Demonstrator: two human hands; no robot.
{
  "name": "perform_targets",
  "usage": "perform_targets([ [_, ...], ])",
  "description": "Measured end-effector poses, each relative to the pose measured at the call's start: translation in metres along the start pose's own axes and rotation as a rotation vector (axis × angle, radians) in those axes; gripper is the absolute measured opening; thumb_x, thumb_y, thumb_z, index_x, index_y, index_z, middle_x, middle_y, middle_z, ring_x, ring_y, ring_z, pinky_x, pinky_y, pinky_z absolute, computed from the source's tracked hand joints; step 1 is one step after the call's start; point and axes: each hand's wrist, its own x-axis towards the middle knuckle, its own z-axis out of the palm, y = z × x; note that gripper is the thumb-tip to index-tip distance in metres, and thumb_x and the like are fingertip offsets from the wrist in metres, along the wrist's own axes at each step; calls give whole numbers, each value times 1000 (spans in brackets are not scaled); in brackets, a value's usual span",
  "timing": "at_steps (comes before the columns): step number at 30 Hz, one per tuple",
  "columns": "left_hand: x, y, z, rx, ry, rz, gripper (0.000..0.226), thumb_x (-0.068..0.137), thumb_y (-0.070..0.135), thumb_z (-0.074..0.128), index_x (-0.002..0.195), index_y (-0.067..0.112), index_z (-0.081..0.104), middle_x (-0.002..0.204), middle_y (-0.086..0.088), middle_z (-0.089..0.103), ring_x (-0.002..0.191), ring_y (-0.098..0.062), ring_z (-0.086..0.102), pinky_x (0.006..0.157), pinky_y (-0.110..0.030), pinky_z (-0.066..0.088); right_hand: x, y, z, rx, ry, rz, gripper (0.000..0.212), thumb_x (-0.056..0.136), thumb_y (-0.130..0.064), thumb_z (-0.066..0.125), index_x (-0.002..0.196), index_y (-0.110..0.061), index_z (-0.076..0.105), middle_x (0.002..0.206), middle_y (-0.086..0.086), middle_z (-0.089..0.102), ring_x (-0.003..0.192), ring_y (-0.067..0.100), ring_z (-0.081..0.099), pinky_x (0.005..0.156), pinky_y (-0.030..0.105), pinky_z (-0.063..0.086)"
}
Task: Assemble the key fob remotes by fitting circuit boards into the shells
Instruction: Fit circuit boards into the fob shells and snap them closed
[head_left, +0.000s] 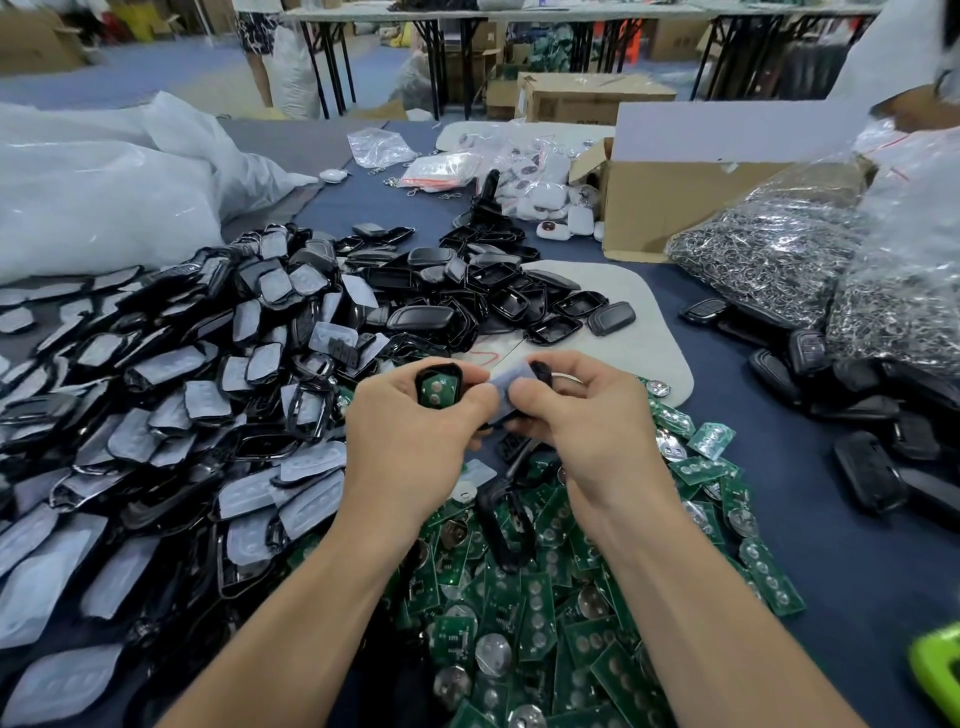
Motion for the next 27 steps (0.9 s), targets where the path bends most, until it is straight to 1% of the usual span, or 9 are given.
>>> perform_targets([
  [3, 1, -1, 1, -37, -46, -50, 18, 83, 12, 87, 79, 29, 83, 73, -1, 79, 60, -18, 75, 50, -22, 54, 0, -2, -1, 41, -19, 25, 32, 85, 14, 71, 76, -17, 75, 69, 5, 74, 62, 22, 70, 63, 33, 64],
  [6, 3, -1, -1, -74, -39, -76, 14, 82, 8, 87, 80, 22, 83, 74, -4, 79, 60, -16, 73, 50, -21, 53, -2, -3, 1, 102, -51, 71, 26, 88, 8, 71, 80, -16, 77, 74, 7, 73, 61, 19, 64, 61, 27, 60],
  [11, 5, 1, -5, -158, -153, -162, 26, 83, 0, 83, 99, 20, 82, 73, -7, 77, 57, -14, 66, 50, -20, 51, -1, -4, 0, 113, 9, 84, 21, 87, 3, 75, 79, -16, 77, 73, 7, 70, 58, 16, 62, 64, 32, 56],
  [14, 7, -1, -8, -149, -224, -189, 32, 82, -2, 83, 104, 21, 81, 70, -5, 74, 56, -15, 62, 50, -21, 51, 1, -4, -3, 61, 13, 76, 21, 88, -3, 78, 72, -16, 79, 63, 1, 69, 50, 11, 57, 53, 25, 51],
  [16, 7, -2, -10, -131, -230, -189, 32, 81, -1, 85, 101, 23, 82, 69, -5, 74, 54, -14, 61, 50, -20, 51, 4, -4, -5, 31, -1, 70, 18, 89, -4, 77, 74, -14, 78, 52, -4, 61, 42, 7, 48, 47, 18, 44],
  [18, 7, -2, -10, -98, -213, -174, 29, 80, 0, 86, 99, 22, 83, 69, -4, 74, 52, -13, 62, 50, -19, 50, 5, -3, -7, 29, -15, 73, 16, 89, -4, 77, 76, -13, 79, 50, -4, 56, 41, 7, 41, 44, 17, 41],
  [21, 8, -2, -12, -74, -190, -168, 26, 79, 0, 87, 97, 18, 83, 69, -6, 75, 51, -11, 64, 48, -18, 49, 5, -1, -7, 24, -63, 77, 20, 88, -4, 78, 72, -15, 81, 59, -2, 64, 45, 8, 45, 46, 18, 44],
  [24, 9, -3, -14, -35, -145, -150, 24, 77, 3, 90, 90, 22, 84, 67, -6, 75, 51, -13, 62, 48, -19, 49, 4, 0, -9, -110, -126, 39, 22, 83, 2, 78, 73, -17, 81, 63, 1, 69, 48, 9, 53, 46, 18, 43],
  [27, 8, -3, -13, 31, -57, -113, 27, 70, 15, 95, 86, 34, 84, 70, -11, 75, 53, -24, 61, 48, -33, 54, 5, 1, -9, -157, -127, 24, 16, 83, 6, 77, 83, -11, 76, 63, 4, 70, 48, 12, 57, 47, 20, 46],
])
